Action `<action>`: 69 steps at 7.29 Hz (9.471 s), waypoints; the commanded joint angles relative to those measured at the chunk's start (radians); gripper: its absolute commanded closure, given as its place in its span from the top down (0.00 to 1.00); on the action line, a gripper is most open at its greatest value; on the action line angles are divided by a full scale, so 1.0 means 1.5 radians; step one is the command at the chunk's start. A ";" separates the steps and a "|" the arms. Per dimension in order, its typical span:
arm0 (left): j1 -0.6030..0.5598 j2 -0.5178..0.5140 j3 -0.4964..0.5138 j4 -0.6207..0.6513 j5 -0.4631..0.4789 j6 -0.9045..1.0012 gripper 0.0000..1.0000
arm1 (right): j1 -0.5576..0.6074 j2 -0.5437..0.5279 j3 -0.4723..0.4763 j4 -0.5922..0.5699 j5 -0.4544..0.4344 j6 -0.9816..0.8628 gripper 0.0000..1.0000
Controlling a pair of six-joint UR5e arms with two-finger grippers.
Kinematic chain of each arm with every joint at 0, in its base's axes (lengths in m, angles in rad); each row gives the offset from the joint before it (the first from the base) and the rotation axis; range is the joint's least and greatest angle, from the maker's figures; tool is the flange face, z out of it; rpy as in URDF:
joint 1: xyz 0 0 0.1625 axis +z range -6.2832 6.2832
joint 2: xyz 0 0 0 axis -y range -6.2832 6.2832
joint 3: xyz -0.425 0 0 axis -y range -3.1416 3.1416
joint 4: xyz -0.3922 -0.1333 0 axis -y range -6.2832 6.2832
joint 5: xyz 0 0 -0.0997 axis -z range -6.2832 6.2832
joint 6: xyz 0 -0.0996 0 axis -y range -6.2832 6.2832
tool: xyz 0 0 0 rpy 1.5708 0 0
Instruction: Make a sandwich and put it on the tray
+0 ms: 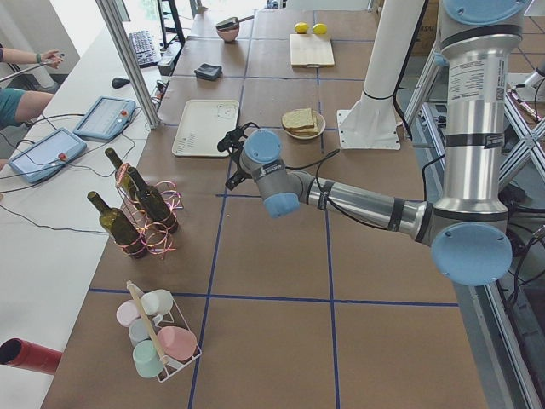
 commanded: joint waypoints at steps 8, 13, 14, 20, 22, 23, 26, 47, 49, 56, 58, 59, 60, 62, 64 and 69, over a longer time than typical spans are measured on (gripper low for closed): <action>0.517 -0.136 -0.019 0.067 0.499 -0.669 0.60 | 0.010 -0.035 -0.005 0.002 0.000 -0.003 1.00; 0.563 -0.215 0.057 0.067 0.535 -0.678 0.46 | 0.010 -0.035 -0.007 0.002 -0.002 -0.003 1.00; 0.578 -0.220 0.059 0.067 0.535 -0.678 0.44 | 0.010 -0.034 -0.009 0.002 -0.003 -0.003 1.00; 0.584 -0.243 0.087 0.067 0.535 -0.678 0.00 | 0.010 -0.034 -0.016 0.002 -0.005 -0.003 1.00; 0.583 -0.243 0.081 0.067 0.533 -0.677 0.00 | 0.010 -0.035 -0.016 0.002 -0.006 -0.003 1.00; 0.583 -0.243 0.076 0.067 0.531 -0.677 0.00 | 0.010 -0.035 -0.016 0.002 -0.006 -0.003 1.00; 0.504 -0.295 0.079 0.135 0.486 -0.666 0.00 | 0.010 -0.035 -0.019 0.002 -0.006 -0.003 1.00; 0.168 -0.551 0.402 0.258 0.333 -0.304 1.00 | 0.010 -0.035 -0.036 0.002 -0.004 -0.003 1.00; 0.151 -0.426 0.207 0.348 0.287 -0.241 1.00 | 0.010 -0.035 -0.038 0.002 -0.004 -0.003 1.00; -0.189 -0.008 -0.012 0.485 0.059 0.302 1.00 | 0.010 -0.033 -0.035 0.002 -0.003 -0.002 1.00; -0.238 0.046 0.052 0.487 0.060 0.364 1.00 | 0.010 -0.032 -0.035 0.002 -0.004 -0.002 1.00; -0.244 0.077 0.062 0.493 0.059 0.386 1.00 | 0.010 -0.031 -0.035 0.002 -0.003 -0.002 1.00; -0.270 0.113 0.062 0.492 0.059 0.418 1.00 | 0.010 -0.032 -0.035 0.002 -0.003 -0.002 1.00; -0.278 0.146 0.062 0.497 0.058 0.426 1.00 | 0.010 -0.031 -0.036 0.002 -0.003 -0.002 1.00; -0.279 0.149 0.060 0.506 0.061 0.425 1.00 | 0.010 -0.028 -0.035 0.002 -0.003 -0.001 1.00; -0.282 0.167 0.069 0.500 0.060 0.424 1.00 | 0.010 -0.031 -0.034 0.002 -0.002 0.002 1.00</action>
